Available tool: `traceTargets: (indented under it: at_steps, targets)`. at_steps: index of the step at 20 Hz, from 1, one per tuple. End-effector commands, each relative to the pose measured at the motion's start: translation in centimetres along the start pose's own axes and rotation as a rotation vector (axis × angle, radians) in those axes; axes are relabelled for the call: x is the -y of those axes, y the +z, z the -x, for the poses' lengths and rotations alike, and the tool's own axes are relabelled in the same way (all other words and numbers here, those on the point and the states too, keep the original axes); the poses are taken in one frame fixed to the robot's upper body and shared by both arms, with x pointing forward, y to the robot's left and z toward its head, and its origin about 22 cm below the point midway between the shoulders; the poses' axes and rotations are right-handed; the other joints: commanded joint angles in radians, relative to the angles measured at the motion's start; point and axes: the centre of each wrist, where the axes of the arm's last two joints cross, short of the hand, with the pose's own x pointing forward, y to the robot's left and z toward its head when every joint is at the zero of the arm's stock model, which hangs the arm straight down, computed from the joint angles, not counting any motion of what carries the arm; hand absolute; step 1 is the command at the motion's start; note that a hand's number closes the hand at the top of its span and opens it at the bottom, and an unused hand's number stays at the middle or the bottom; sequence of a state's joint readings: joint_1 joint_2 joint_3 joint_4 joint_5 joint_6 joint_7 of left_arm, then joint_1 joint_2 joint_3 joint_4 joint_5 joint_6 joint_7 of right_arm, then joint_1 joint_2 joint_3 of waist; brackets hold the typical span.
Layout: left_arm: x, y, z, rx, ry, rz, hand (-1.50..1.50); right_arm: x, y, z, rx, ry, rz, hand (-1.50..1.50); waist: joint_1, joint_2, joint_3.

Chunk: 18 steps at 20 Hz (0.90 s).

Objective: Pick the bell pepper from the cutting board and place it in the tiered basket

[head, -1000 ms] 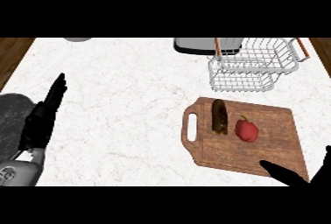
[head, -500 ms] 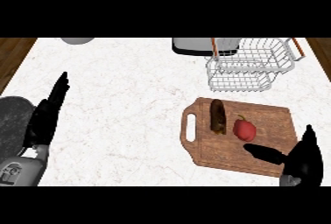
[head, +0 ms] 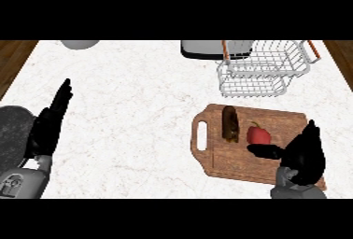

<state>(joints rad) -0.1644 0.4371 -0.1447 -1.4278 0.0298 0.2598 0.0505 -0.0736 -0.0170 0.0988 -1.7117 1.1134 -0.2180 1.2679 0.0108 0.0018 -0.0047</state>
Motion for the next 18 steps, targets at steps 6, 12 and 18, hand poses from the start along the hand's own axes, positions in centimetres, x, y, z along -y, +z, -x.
traceTargets:
  at_steps: [6, 12, 18]
  targets:
    - [0.4, -1.0, -0.7, 0.008, 0.010, 0.001, 0.00, -0.4, 0.3, -3.1, -0.161, 0.171, 0.043, -1.50, -0.009, -0.002, 0.002]
    - [-1.2, -0.5, -0.9, 0.008, -0.009, 0.003, 0.00, -1.0, -0.8, -3.9, -0.196, 0.180, 0.026, -1.50, 0.005, -0.002, 0.003]
    - [-0.6, 0.2, -0.1, 0.002, -0.002, 0.004, 0.00, -1.6, -1.4, -3.2, -0.228, 0.159, 0.007, -1.50, 0.005, -0.004, 0.004]
